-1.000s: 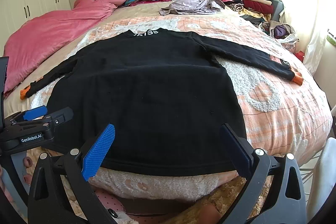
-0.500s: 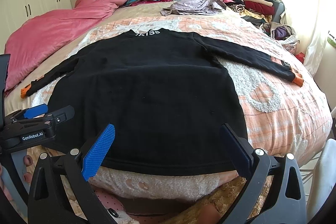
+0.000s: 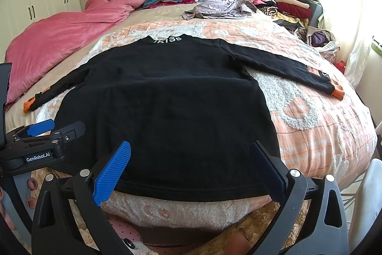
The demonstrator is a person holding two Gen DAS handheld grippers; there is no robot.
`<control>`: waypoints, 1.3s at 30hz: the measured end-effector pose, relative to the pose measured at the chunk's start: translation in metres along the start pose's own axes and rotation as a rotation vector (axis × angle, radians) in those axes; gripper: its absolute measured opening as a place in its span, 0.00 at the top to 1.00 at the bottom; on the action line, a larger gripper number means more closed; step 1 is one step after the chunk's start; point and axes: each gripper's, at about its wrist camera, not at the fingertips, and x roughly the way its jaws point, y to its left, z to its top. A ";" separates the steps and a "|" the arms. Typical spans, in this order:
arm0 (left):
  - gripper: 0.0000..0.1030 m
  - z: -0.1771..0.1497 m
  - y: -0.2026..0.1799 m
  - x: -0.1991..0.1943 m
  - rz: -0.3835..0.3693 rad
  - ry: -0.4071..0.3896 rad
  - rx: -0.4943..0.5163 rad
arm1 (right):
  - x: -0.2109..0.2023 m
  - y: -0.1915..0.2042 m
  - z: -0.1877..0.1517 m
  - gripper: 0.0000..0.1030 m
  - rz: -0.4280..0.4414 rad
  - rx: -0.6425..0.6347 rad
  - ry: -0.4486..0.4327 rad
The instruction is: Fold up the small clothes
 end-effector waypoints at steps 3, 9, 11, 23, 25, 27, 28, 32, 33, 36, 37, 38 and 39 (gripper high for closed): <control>0.08 0.000 0.000 0.000 0.001 0.000 0.001 | 0.000 0.000 0.001 0.04 0.001 0.001 0.000; 0.08 0.001 0.000 0.000 0.002 0.001 -0.004 | 0.001 -0.001 0.001 0.04 0.000 0.002 -0.001; 0.08 0.005 0.002 0.000 0.002 0.003 -0.011 | 0.002 -0.002 0.002 0.04 0.000 0.006 -0.002; 0.08 0.032 0.007 0.012 0.012 0.009 -0.033 | 0.013 -0.004 0.027 0.04 -0.006 0.006 -0.026; 0.08 0.040 0.009 0.015 0.017 0.006 -0.039 | 0.016 -0.004 0.034 0.04 -0.008 0.008 -0.031; 0.08 0.046 0.009 0.018 0.018 0.006 -0.042 | 0.017 -0.004 0.037 0.04 -0.012 0.009 -0.035; 0.08 0.049 0.010 0.020 0.018 0.006 -0.043 | 0.018 -0.004 0.040 0.04 -0.014 0.009 -0.038; 0.08 0.060 0.011 0.029 0.010 0.013 -0.045 | 0.023 -0.008 0.052 0.04 -0.020 0.014 -0.046; 0.08 0.064 0.011 0.031 0.008 0.014 -0.044 | 0.025 -0.009 0.054 0.04 -0.020 0.017 -0.046; 0.08 0.073 0.010 0.037 0.011 0.016 -0.036 | 0.031 -0.013 0.063 0.04 -0.019 0.034 -0.045; 0.08 0.077 0.009 0.039 0.011 0.018 -0.034 | 0.032 -0.015 0.065 0.04 -0.019 0.037 -0.046; 0.08 0.078 0.008 0.040 0.010 0.019 -0.033 | 0.033 -0.016 0.067 0.04 -0.020 0.040 -0.048; 0.08 0.082 0.007 0.043 0.008 0.023 -0.032 | 0.035 -0.017 0.069 0.04 -0.022 0.041 -0.050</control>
